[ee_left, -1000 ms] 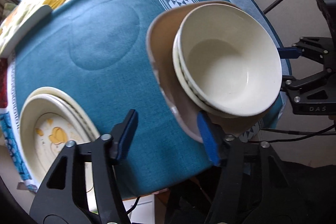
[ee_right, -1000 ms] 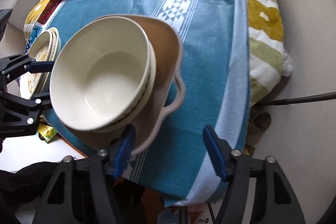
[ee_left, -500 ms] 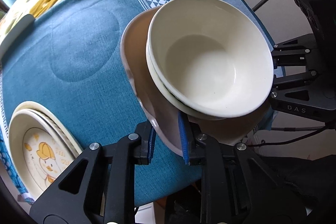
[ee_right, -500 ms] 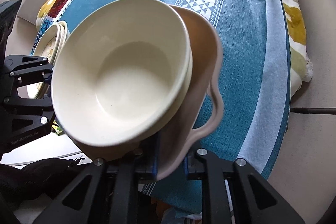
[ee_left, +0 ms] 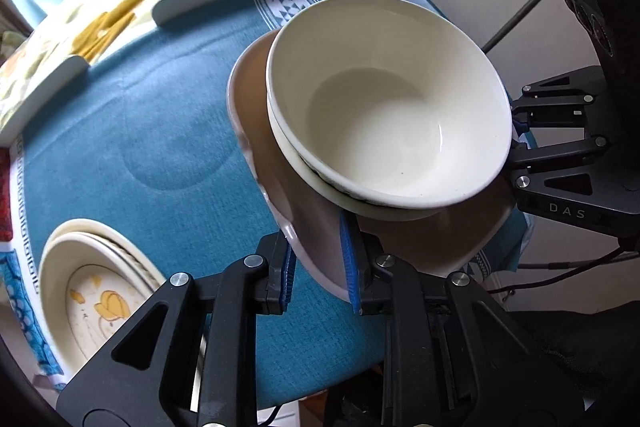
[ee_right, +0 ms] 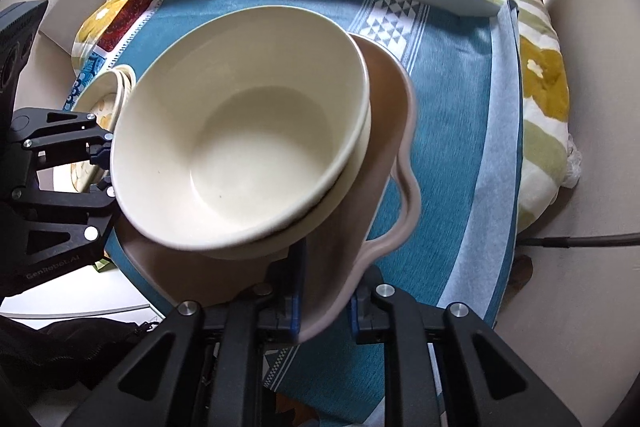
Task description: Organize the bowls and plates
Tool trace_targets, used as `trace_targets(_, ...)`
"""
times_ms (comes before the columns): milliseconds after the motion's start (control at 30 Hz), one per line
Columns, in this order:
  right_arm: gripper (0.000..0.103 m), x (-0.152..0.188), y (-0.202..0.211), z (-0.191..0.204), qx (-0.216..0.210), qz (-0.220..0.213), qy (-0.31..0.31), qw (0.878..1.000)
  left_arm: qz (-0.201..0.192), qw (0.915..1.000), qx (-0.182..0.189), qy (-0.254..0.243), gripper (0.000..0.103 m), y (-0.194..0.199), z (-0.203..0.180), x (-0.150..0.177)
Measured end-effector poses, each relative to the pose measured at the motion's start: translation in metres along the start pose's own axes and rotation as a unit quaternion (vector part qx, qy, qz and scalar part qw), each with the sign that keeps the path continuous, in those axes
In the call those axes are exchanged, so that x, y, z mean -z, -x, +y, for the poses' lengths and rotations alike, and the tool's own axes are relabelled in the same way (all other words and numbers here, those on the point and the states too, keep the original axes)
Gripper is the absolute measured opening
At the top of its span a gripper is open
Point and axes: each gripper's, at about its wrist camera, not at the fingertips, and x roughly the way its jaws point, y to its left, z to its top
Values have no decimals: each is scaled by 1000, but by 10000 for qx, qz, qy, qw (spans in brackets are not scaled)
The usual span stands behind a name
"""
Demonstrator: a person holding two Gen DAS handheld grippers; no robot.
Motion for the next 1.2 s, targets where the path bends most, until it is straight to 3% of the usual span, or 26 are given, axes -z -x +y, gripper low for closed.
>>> trace_targets(300, 16, -39, 29, 46, -92, -285, 556, 9980, -325, 9980, -362, 397, 18, 61, 41, 10)
trace_targets(633, 16, -62, 23, 138, -203, -390, 996, 9941, -489, 9943, -612, 726, 18, 114, 117, 72)
trace_targets(933, 16, -59, -12, 216, -189, -176, 586, 9979, -346, 9965, -549, 527, 18, 116, 175, 129)
trace_targets(1200, 16, -54, -40, 239, -55, -126, 100, 9999, -283, 9986, -417, 175, 18, 95, 193, 149)
